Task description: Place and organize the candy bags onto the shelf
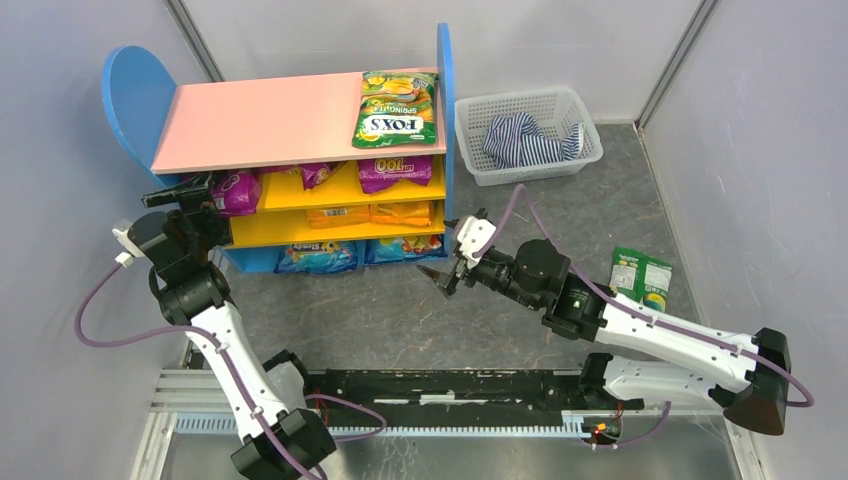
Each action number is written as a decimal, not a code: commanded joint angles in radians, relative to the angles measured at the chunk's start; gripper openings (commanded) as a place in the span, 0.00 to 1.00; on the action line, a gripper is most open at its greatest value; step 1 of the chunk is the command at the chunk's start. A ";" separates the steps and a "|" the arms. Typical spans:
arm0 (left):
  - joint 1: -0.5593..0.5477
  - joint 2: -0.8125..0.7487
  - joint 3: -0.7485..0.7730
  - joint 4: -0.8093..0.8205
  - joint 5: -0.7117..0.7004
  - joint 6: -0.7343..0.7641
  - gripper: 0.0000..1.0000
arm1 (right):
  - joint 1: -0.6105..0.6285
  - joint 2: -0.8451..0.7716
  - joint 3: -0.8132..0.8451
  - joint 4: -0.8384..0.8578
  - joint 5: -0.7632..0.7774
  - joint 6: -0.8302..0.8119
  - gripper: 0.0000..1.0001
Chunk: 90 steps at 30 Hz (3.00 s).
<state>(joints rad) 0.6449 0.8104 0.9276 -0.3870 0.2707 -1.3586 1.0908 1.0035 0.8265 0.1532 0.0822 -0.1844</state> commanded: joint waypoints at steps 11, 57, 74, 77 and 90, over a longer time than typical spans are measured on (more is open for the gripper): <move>0.012 -0.104 -0.065 -0.261 -0.030 0.099 0.84 | -0.003 -0.032 -0.015 0.044 -0.027 -0.006 0.98; 0.012 -0.106 0.004 -0.112 0.000 0.078 0.54 | -0.002 -0.025 -0.030 0.052 -0.049 -0.002 0.98; 0.012 0.043 0.066 0.030 0.020 0.099 0.39 | -0.001 0.016 -0.015 0.046 -0.034 -0.003 0.98; 0.012 0.040 0.093 -0.037 0.036 0.158 0.56 | -0.002 0.050 0.019 0.029 -0.055 0.003 0.98; -0.078 -0.155 0.164 -0.261 -0.081 0.540 1.00 | 0.081 0.278 0.183 0.217 0.070 0.227 0.98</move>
<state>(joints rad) 0.6159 0.6876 1.0218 -0.6067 0.2584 -1.0115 1.1149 1.2064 0.9199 0.2169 0.0532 -0.0669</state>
